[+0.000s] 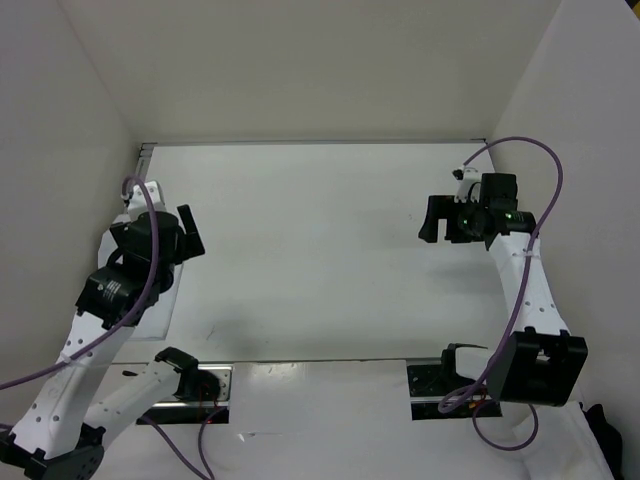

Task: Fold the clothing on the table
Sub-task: Move the skirt to the center of the board

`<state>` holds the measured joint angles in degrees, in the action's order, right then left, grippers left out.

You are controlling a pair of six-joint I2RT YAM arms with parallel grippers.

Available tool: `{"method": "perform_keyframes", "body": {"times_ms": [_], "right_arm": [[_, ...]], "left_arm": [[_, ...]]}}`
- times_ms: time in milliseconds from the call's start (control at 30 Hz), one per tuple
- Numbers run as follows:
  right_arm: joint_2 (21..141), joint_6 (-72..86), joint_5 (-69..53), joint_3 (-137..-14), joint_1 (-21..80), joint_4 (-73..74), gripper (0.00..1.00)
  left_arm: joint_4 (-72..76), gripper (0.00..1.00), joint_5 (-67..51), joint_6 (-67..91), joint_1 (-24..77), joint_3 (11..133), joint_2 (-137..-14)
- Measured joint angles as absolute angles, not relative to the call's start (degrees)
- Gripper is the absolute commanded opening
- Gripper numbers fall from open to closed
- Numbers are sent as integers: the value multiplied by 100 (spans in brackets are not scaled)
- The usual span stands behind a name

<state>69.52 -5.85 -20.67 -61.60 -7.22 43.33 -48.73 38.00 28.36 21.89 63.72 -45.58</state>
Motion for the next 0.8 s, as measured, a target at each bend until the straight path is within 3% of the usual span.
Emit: {"method": "perform_keyframes", "body": {"times_ms": [400, 800], "right_arm": [[6764, -1544, -2998, -6152, -410, 4364, 99], [5728, -1861, -3227, -5618, -351, 4235, 99]], "left_arm": [[-4720, 100, 3658, 2016, 2182, 6375, -5428], [-4493, 100, 3485, 1925, 1966, 7806, -9915]]}}
